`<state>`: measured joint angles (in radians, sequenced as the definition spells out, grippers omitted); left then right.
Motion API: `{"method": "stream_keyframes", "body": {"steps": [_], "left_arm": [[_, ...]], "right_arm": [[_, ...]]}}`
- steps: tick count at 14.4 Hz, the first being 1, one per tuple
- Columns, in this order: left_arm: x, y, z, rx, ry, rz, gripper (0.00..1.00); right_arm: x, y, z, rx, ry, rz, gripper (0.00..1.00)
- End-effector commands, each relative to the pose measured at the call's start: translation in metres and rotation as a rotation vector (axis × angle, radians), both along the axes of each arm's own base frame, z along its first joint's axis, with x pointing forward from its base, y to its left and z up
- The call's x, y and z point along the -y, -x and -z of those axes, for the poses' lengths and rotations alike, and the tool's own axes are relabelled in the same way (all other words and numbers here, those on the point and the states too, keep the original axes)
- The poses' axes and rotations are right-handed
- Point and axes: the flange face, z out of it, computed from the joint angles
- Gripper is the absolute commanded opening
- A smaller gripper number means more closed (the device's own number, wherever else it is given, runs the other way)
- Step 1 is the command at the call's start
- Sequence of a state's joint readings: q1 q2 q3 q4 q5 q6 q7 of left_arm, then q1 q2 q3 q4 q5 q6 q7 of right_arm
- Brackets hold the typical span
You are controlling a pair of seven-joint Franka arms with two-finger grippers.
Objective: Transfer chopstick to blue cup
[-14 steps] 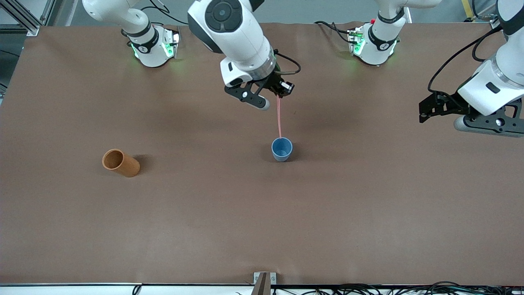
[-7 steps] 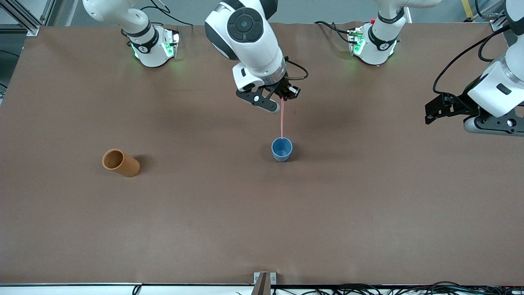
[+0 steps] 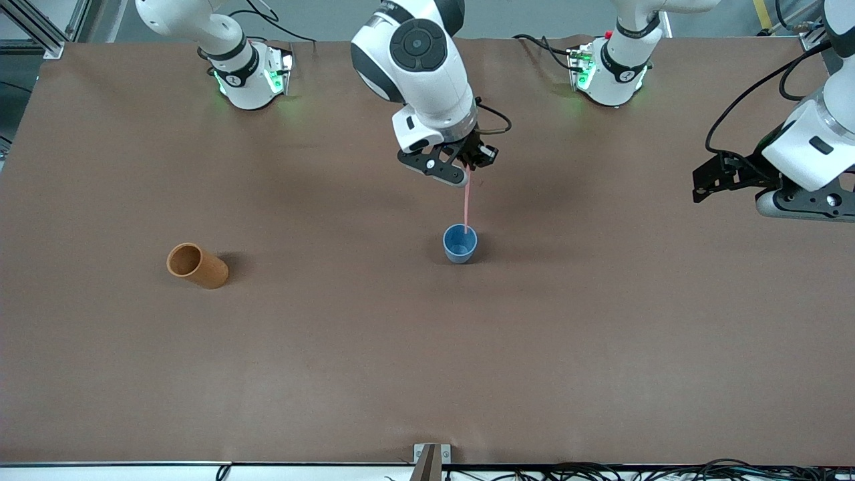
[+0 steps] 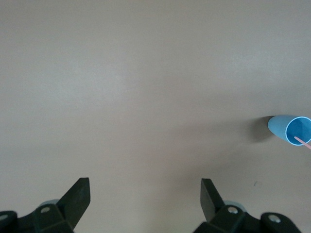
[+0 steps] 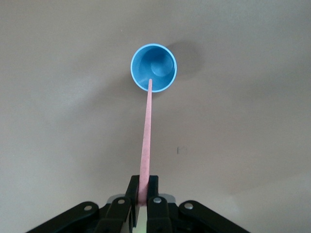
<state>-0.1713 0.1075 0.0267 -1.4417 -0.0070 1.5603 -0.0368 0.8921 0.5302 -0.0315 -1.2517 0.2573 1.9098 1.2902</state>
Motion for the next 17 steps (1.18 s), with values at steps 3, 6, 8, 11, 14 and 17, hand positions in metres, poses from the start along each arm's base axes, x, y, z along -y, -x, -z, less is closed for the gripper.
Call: {"method": "stream_keyframes", "body": {"steps": [3, 6, 8, 11, 14, 17], "left_arm": [[0.001, -0.001, -0.005, -0.002, 0.013, -0.004, 1.0], [0.0, -0.002, -0.006, -0.001, 0.012, 0.0, 1.0], [0.001, -0.002, -0.006, 0.001, 0.013, 0.003, 1.0], [0.003, -0.002, -0.006, 0.001, 0.012, 0.002, 1.0], [0.002, -0.002, -0.006, -0.001, 0.012, 0.005, 1.0], [0.002, -0.002, -0.006, 0.001, 0.012, 0.005, 1.0]], "right_arm": [[0.0, -0.003, -0.002, 0.029, 0.016, 0.005, 0.25], [0.008, -0.011, -0.007, 0.033, 0.014, 0.008, 0.3], [0.022, -0.023, -0.015, 0.034, 0.01, 0.029, 0.38], [0.072, -0.039, -0.058, 0.019, 0.034, -0.01, 0.49], [0.16, -0.062, -0.102, 0.023, 0.057, -0.132, 0.76], [0.252, -0.073, -0.12, 0.076, 0.137, -0.155, 0.97]]}}
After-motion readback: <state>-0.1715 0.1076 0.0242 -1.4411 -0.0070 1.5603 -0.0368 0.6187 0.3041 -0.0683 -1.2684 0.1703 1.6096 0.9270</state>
